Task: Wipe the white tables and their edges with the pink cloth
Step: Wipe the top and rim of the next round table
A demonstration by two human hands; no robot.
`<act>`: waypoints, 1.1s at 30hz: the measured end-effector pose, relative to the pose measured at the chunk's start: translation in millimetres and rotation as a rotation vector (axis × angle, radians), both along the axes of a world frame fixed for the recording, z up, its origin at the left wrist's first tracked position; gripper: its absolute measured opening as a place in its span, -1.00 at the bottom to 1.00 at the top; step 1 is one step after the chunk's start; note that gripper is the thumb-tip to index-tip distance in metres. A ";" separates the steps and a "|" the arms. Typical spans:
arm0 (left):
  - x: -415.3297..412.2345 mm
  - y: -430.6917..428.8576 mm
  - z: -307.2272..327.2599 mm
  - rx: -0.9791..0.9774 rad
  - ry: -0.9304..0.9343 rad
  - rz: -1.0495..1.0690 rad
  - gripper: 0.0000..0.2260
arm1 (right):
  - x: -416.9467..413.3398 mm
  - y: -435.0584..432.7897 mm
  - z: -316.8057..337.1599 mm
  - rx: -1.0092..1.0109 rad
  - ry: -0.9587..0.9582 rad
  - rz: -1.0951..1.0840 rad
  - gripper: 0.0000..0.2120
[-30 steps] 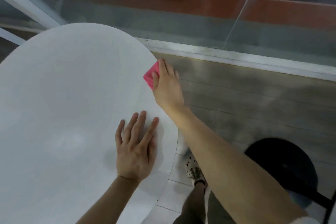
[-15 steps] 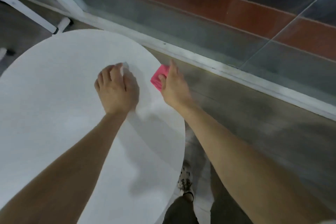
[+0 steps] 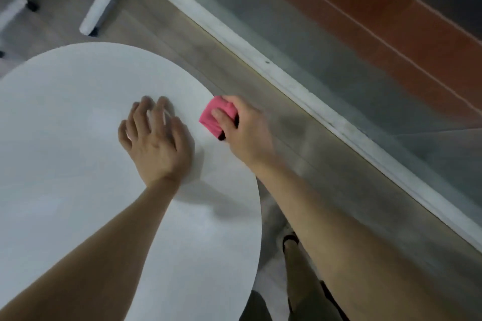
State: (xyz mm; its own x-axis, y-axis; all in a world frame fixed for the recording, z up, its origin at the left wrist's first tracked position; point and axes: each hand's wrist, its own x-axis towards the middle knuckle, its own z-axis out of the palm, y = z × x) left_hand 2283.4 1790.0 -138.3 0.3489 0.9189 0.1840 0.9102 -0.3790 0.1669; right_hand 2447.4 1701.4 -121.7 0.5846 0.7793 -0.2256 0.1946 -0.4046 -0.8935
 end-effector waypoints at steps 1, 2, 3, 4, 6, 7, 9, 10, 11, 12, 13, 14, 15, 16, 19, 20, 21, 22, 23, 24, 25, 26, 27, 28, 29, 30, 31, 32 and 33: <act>-0.7 0.8 0.2 -0.001 -0.002 -0.002 -0.62 | 12.6 34.3 -0.9 0.030 -0.004 0.059 -0.67; -1.1 1.5 0.7 -0.008 -0.007 -0.009 -0.61 | 20.1 58.7 -3.2 0.045 0.002 0.097 -0.64; -1.2 1.8 1.1 -0.016 -0.010 -0.015 -0.59 | 21.2 71.3 -7.0 0.055 0.016 0.116 -0.61; -0.6 2.0 1.5 -0.022 -0.007 -0.018 -0.59 | 17.8 71.8 -8.6 0.071 0.033 0.123 -0.59; -0.9 0.9 2.8 -0.023 0.023 -0.015 -0.57 | 5.7 38.8 -9.9 0.101 0.055 0.102 -0.53; -1.6 0.0 3.3 -0.026 0.037 -0.016 -0.57 | -0.9 10.7 -9.6 0.098 0.052 0.101 -0.51; -0.7 -1.1 3.0 -0.036 0.050 -0.020 -0.56 | -15.3 -43.3 -0.7 0.076 0.011 0.125 -0.46; -0.1 -1.3 2.7 -0.036 0.054 -0.016 -0.55 | -18.5 -57.4 3.4 0.047 0.004 0.143 -0.44; 0.1 -1.5 2.3 -0.035 0.056 -0.010 -0.55 | -17.8 -56.4 3.9 0.020 0.011 0.147 -0.45; 0.0 -2.2 1.9 -0.036 0.056 -0.006 -0.54 | -13.5 -39.9 4.6 -0.003 0.001 0.146 -0.48; -0.1 -3.1 2.5 -0.034 0.054 -0.005 -0.54 | -7.2 -12.0 6.0 -0.011 -0.023 0.153 -0.51; 0.3 -3.7 2.9 -0.029 0.050 -0.007 -0.54 | -0.3 23.5 5.7 0.001 -0.045 0.188 -0.52; 0.7 -4.2 3.4 -0.023 0.047 -0.006 -0.53 | 6.4 63.8 2.9 0.014 -0.063 0.257 -0.53; 1.1 -3.9 3.3 -0.018 0.041 -0.004 -0.53 | 12.1 104.1 1.4 0.015 -0.076 0.335 -0.52; 2.8 -5.0 3.2 0.006 0.036 -0.005 -0.54 | 14.4 173.0 -6.9 0.013 -0.096 0.427 -0.58; 3.6 -5.9 3.2 0.008 0.032 -0.007 -0.54 | 9.8 169.8 -7.5 0.032 -0.072 0.420 -0.62; 3.9 -5.3 3.7 0.006 0.026 -0.006 -0.55 | 8.3 157.1 -8.4 0.058 -0.044 0.400 -0.64; 4.0 -4.4 5.7 0.004 0.018 0.002 -0.55 | 11.7 139.5 -8.1 0.066 -0.021 0.386 -0.65; 5.3 -5.2 5.9 0.004 0.016 -0.002 -0.54 | 19.4 116.0 -10.4 0.064 -0.007 0.366 -0.65; 6.4 -6.4 4.5 0.001 0.017 -0.009 -0.54 | 27.1 90.6 -10.7 0.056 -0.006 0.371 -0.64; 6.5 -6.3 4.9 -0.003 0.012 -0.009 -0.54 | 32.4 70.2 -9.4 0.043 -0.019 0.415 -0.63; 6.2 -5.0 5.6 -0.003 0.004 -0.010 -0.53 | 37.1 59.7 -7.6 0.023 -0.028 0.461 -0.62; 5.7 -4.8 6.1 -0.003 -0.005 -0.012 -0.53 | 40.1 64.8 -5.8 0.006 -0.045 0.492 -0.63; 5.5 -5.7 6.7 -0.006 -0.015 -0.013 -0.52 | 40.6 85.3 -0.3 -0.008 -0.082 0.513 -0.64; 5.4 -6.6 7.8 -0.011 -0.027 -0.018 -0.52 | 37.6 118.1 4.9 -0.015 -0.101 0.517 -0.66; 5.5 -6.5 8.4 -0.014 -0.039 -0.024 -0.52 | 30.4 158.2 6.1 -0.020 -0.111 0.541 -0.67; 5.9 -5.3 9.0 -0.017 -0.052 -0.024 -0.52 | 19.8 200.5 8.1 -0.033 -0.139 0.618 -0.68; 6.4 -3.8 9.4 -0.024 -0.060 -0.021 -0.51 | 7.3 238.4 10.9 -0.040 -0.189 0.708 -0.67; 7.3 -2.9 10.3 -0.031 -0.062 -0.019 -0.51 | -2.4 268.1 12.2 -0.040 -0.220 0.764 -0.66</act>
